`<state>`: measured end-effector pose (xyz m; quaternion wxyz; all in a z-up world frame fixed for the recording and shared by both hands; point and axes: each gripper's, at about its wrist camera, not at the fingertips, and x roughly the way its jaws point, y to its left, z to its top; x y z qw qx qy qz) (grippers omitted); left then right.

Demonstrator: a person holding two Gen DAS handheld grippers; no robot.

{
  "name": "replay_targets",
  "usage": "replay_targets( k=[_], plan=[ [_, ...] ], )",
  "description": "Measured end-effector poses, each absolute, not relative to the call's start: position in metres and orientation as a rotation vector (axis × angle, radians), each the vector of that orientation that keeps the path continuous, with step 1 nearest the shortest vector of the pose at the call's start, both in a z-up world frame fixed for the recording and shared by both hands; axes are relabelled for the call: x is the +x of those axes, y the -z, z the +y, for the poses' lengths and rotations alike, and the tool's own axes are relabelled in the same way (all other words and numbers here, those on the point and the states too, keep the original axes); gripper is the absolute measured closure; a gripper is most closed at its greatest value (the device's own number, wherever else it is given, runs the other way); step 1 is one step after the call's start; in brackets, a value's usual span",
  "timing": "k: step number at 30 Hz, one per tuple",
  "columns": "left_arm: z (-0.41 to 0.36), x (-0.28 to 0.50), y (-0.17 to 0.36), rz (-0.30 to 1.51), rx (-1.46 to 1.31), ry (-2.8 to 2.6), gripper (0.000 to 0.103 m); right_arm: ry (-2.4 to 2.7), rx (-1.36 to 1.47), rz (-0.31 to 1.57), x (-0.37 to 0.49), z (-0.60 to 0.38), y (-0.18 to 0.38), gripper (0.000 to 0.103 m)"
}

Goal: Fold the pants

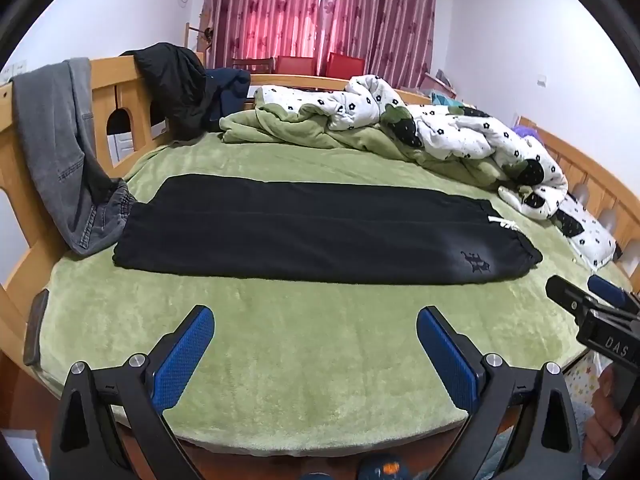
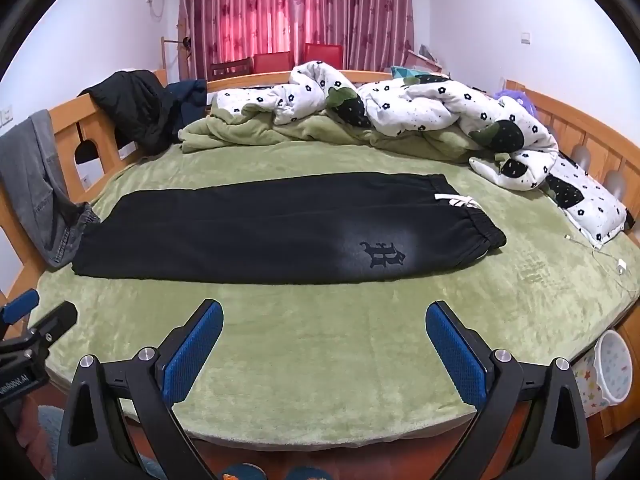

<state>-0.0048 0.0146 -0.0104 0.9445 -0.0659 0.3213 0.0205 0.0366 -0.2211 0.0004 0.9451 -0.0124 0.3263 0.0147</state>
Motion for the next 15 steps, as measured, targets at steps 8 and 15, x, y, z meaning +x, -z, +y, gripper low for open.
replay_targets(
  k=[8,15],
  plan=[
    [0.018,-0.001,0.017,0.659,-0.133,-0.052,0.001,-0.04,-0.027,0.648,0.033,-0.219,0.004,0.003],
    [0.007,0.0,0.02,0.655,-0.081,-0.057,0.001,-0.046,-0.006,0.645,0.036,-0.226,0.007,0.003]
  ],
)
